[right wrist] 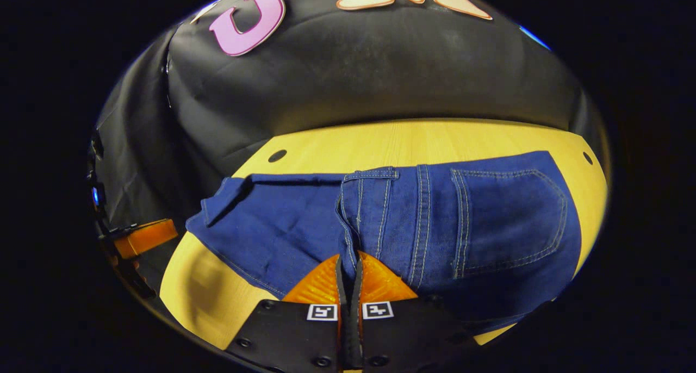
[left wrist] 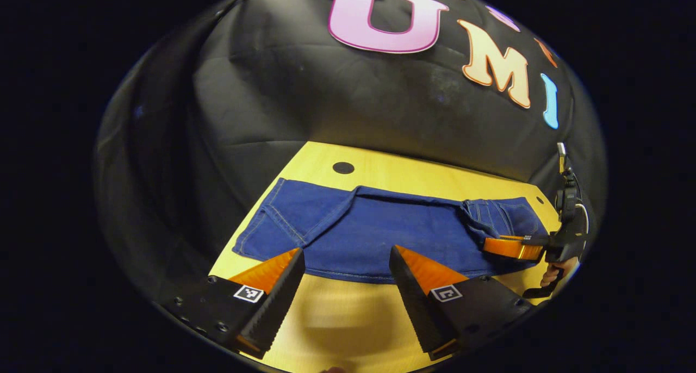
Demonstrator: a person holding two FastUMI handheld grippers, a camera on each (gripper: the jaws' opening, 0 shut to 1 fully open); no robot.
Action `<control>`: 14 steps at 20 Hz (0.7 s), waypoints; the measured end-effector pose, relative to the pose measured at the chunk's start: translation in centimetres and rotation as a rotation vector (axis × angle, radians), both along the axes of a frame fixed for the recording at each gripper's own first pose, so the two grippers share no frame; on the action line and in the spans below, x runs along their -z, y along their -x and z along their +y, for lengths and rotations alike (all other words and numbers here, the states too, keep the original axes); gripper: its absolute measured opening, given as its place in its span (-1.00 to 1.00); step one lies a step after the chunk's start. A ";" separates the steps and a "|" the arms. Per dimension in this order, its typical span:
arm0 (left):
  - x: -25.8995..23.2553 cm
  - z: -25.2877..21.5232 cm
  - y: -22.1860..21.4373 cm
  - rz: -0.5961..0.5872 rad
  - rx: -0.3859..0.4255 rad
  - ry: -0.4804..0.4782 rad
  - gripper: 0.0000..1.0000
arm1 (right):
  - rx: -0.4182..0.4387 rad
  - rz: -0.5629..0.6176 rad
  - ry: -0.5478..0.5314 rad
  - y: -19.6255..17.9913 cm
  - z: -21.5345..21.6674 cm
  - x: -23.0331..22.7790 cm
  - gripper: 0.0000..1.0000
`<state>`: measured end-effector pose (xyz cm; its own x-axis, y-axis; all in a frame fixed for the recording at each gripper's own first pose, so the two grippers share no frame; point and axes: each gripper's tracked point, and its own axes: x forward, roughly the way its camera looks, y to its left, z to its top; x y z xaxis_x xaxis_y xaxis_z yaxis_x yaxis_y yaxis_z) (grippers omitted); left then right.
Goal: Grasp the waist and the cuffs of the jeans and fold them to make the two legs overlap; first hold the waist and fold one-third of the jeans toward the cuffs, then hold the cuffs and fold the remaining one-third in the same direction to finish folding.
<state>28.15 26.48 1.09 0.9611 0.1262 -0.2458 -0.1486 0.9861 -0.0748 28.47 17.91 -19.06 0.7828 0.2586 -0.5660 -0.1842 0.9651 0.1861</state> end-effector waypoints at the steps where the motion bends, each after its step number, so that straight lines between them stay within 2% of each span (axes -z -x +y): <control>1: 0.0 0.7 0.0 -0.004 -0.008 0.005 0.90 | -0.011 0.004 0.012 0.4 -0.1 0.2 -0.94; 4: -0.4 3.5 -0.2 -0.011 -0.035 -0.007 0.90 | -0.040 -0.005 0.048 0.5 0.0 0.9 -1.00; 7: -0.4 7.2 -1.1 -0.010 -0.062 -0.038 0.89 | -0.042 -0.001 0.056 0.4 0.1 1.0 -0.95; 14: 4.1 10.7 -2.6 0.082 -0.047 0.048 0.89 | -0.047 0.025 0.045 0.2 0.1 1.0 -0.95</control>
<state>30.76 37.18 -3.02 0.9307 0.1567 -0.3304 -0.2019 0.9735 -0.1073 28.32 17.98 -20.02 0.7562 0.2685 -0.5967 -0.2251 0.9630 0.1480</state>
